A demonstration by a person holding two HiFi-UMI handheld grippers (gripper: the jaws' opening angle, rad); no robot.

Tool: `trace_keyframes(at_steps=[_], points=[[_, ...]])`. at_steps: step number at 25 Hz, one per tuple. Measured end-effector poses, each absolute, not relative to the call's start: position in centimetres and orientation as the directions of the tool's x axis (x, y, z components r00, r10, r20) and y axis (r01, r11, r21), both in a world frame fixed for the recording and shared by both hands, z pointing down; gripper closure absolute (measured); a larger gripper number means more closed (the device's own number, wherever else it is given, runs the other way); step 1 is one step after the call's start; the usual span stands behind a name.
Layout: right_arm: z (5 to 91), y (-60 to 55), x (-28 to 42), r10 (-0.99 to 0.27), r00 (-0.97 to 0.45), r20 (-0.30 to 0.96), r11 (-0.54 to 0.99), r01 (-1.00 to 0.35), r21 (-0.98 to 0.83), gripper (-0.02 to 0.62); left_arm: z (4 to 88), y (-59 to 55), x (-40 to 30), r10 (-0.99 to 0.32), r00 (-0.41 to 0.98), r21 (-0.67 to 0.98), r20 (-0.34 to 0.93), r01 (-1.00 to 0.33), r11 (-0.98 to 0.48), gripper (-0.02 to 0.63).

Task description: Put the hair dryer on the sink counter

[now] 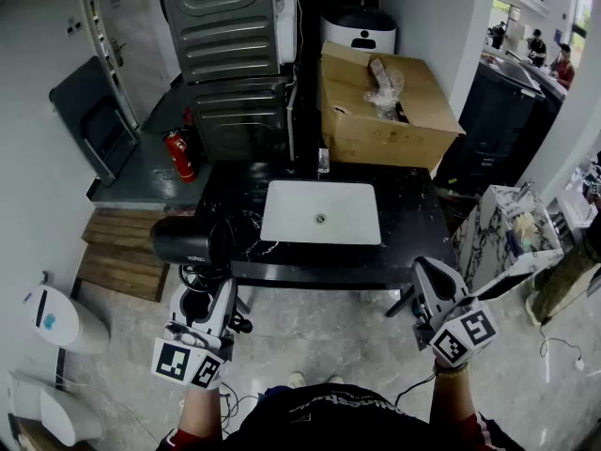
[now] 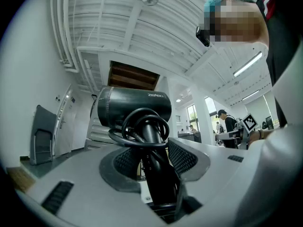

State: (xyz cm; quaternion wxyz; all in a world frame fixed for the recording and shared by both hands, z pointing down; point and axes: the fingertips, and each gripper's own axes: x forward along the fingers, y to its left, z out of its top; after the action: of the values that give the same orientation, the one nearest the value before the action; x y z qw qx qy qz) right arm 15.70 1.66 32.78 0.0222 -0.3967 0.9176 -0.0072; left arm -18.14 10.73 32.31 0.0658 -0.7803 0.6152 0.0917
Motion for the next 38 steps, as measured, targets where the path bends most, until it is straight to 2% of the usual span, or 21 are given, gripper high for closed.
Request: trace_keyframes(at_steps=[13,26,38], points=[[33.8,2.7,17.7,-0.701,-0.713,-0.02,0.714,-0.701,-0.006,0.554,32.7,11.3,-14.8,-0.954,0.217,0.01,-0.207,-0.975,-0.224,0.417],[36.1,1.0,20.7,-0.666,-0.746,-0.014,0.746,-0.665,-0.026,0.554,33.6,9.8,-8.3,-0.961,0.204,-0.03,-0.185,-0.979,-0.202,0.417],[38.7,-4.0,17.2,-0.676,-0.737,-0.009,0.737,-0.675,-0.018,0.554,34.5,5.0,-5.5,-0.96,0.212,-0.063,-0.182,-0.977,-0.204,0.417]])
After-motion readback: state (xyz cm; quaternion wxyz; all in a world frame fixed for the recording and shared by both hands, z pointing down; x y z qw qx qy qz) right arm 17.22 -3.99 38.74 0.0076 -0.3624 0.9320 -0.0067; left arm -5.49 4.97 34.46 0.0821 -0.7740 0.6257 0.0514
